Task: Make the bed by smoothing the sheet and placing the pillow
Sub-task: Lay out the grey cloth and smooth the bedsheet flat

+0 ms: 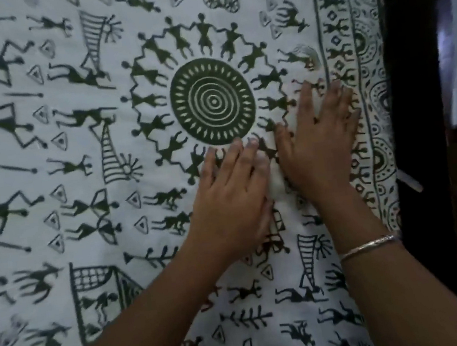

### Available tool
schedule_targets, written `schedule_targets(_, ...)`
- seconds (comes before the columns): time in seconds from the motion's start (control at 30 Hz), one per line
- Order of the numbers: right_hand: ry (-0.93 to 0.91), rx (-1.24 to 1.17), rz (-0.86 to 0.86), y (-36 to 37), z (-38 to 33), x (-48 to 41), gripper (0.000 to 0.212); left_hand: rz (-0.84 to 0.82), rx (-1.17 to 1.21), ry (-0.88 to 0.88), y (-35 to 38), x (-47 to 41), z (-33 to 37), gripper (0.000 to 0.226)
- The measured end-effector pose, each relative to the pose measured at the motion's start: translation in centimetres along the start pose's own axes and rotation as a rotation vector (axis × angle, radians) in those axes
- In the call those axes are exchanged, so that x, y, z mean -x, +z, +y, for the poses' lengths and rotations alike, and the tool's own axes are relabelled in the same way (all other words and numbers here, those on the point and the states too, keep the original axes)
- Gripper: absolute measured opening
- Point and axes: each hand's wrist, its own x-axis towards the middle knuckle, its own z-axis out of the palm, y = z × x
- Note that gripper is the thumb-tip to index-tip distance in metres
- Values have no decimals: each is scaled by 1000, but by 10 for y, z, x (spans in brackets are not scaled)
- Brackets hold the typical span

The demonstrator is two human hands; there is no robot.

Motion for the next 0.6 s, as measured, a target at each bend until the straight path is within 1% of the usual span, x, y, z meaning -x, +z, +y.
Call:
schedule_targets(0.03,-66,-12,28,-3,-14,3,71,17,-13,-62,-4,6,-9,58)
schedule_targets(0.1,-268,-25,56,-3,-48,9,67,9,-47,-145,-8,19,-26,63)
schedule_targets(0.17,-400,-42,42,2,-80,13,62,-14,-51,-199,-12,33,-42,66)
schedule_targets(0.3,-493,-34,-76,15,-123,14,63,-15,-101,-275,-19,62,-74,70)
schedule_targets(0.4,-544,-10,-73,24,-140,26,62,-37,-106,-270,-24,82,-87,73)
schedule_targets(0.5,-700,6,-98,24,-149,49,62,-18,-67,-274,-27,108,-85,67)
schedule_targets(0.57,-792,36,-99,21,-158,55,65,31,-78,-343,-25,135,-87,62)
schedule_targets(0.6,-819,57,-86,21,-165,55,66,48,-93,-414,-24,149,-89,64)
